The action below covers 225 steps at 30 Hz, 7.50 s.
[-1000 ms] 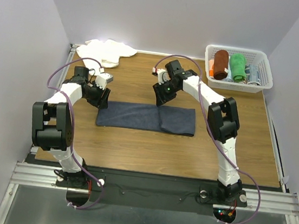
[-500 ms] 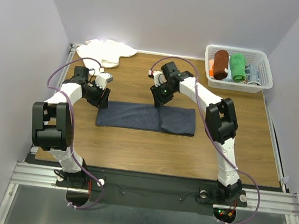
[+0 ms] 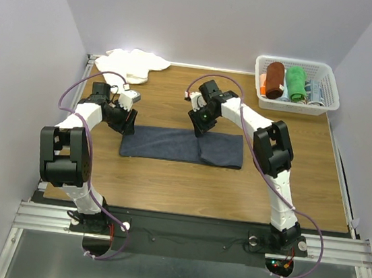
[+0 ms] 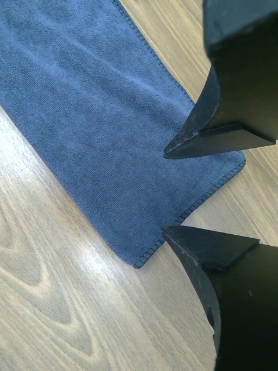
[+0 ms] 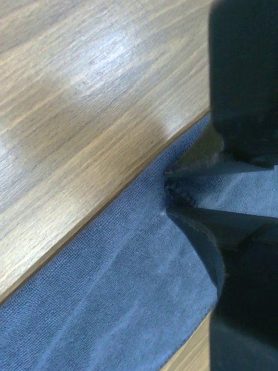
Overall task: Roll the towels
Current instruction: Fold the towel, then roll the towel
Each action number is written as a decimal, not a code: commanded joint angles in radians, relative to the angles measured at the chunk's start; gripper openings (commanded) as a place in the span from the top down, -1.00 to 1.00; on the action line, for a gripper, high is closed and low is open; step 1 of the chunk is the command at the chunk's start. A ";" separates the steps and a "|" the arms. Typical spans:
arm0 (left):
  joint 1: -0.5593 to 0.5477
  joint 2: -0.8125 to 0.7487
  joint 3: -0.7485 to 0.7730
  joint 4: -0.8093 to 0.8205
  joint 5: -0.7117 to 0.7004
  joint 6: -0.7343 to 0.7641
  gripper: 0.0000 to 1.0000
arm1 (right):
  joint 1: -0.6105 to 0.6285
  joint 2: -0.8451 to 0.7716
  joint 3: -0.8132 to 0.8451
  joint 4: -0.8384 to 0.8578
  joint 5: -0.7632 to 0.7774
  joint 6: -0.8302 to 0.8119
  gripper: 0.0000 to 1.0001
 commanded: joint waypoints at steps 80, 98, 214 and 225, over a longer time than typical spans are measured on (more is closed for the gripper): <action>-0.208 0.670 0.768 -0.116 -0.265 -0.143 0.63 | -0.078 -0.335 -0.675 0.084 -0.351 -0.004 0.77; -0.322 0.560 0.999 0.110 -0.221 -0.344 -0.11 | 0.004 -0.675 -0.788 0.400 -0.407 0.256 -0.29; -0.798 -0.263 -0.165 0.001 0.088 0.446 1.00 | -0.225 -0.569 -0.595 0.369 -0.539 0.237 -0.54; -0.601 -0.011 0.073 -0.021 0.178 0.412 1.00 | -0.258 -0.585 -0.572 0.305 -0.557 0.210 -0.46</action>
